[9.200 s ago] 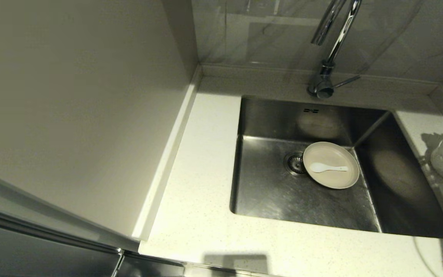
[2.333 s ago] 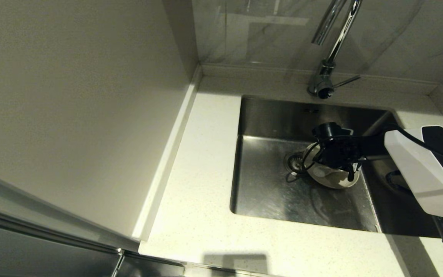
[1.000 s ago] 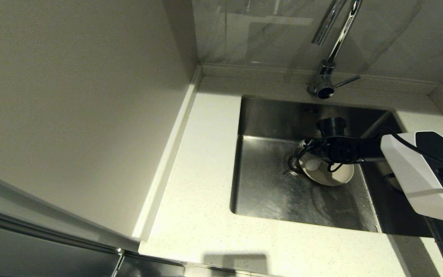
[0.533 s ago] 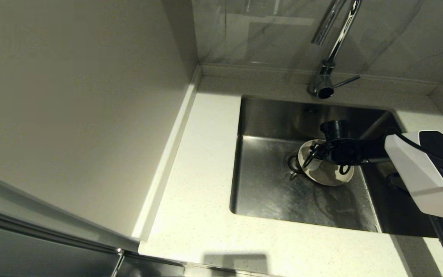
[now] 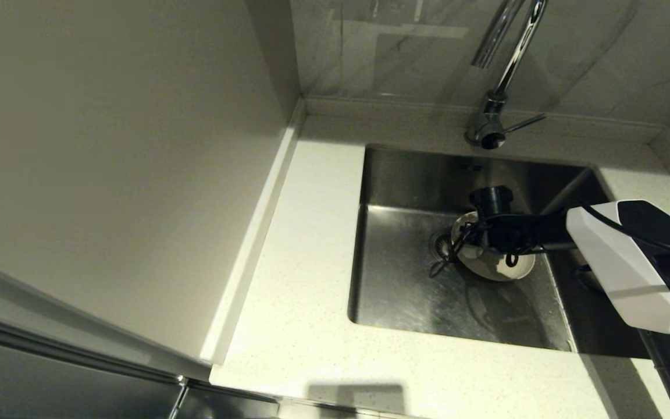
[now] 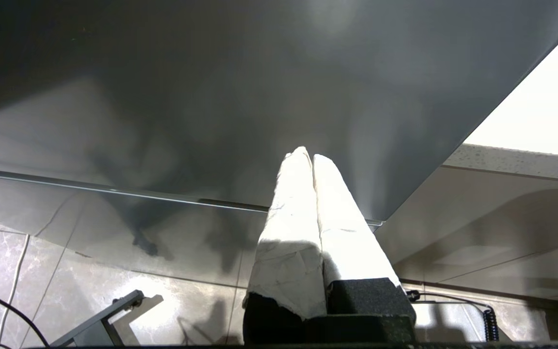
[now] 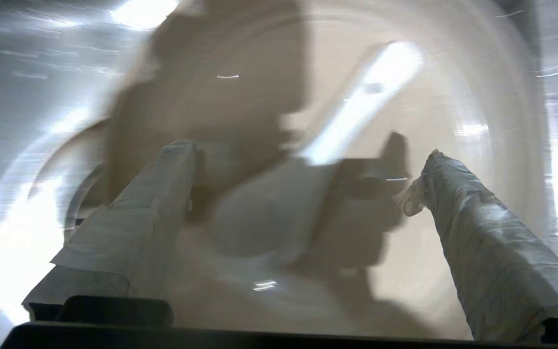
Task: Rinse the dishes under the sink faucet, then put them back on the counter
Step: Place the spoon on the bowl
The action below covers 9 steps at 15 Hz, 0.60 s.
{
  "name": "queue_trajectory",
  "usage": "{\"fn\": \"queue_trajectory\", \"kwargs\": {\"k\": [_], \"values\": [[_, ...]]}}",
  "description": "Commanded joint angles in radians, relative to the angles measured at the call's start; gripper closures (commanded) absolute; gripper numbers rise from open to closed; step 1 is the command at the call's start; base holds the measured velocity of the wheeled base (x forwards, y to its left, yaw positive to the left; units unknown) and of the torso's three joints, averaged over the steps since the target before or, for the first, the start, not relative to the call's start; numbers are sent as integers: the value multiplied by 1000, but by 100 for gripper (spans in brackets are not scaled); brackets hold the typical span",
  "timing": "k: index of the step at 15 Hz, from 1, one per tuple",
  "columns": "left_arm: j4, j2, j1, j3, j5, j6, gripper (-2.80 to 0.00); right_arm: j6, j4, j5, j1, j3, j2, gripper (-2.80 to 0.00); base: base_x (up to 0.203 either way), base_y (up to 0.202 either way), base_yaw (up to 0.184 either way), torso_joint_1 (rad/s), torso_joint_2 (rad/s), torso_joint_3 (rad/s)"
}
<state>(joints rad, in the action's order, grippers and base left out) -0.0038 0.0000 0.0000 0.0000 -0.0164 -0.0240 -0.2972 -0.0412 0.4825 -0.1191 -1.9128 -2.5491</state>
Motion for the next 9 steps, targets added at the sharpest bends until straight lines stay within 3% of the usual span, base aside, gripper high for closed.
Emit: {"fn": "queue_trajectory", "kwargs": {"k": [1,9], "values": [[-1,-3,0,0,0,-1,0,53,-5,69,2,13,-3,-280,0,0,0,0,0,0],[-1,-3,0,0,0,-1,0,216,-15,179,37,22,17,-280,0,0,0,0,0,0]]}}
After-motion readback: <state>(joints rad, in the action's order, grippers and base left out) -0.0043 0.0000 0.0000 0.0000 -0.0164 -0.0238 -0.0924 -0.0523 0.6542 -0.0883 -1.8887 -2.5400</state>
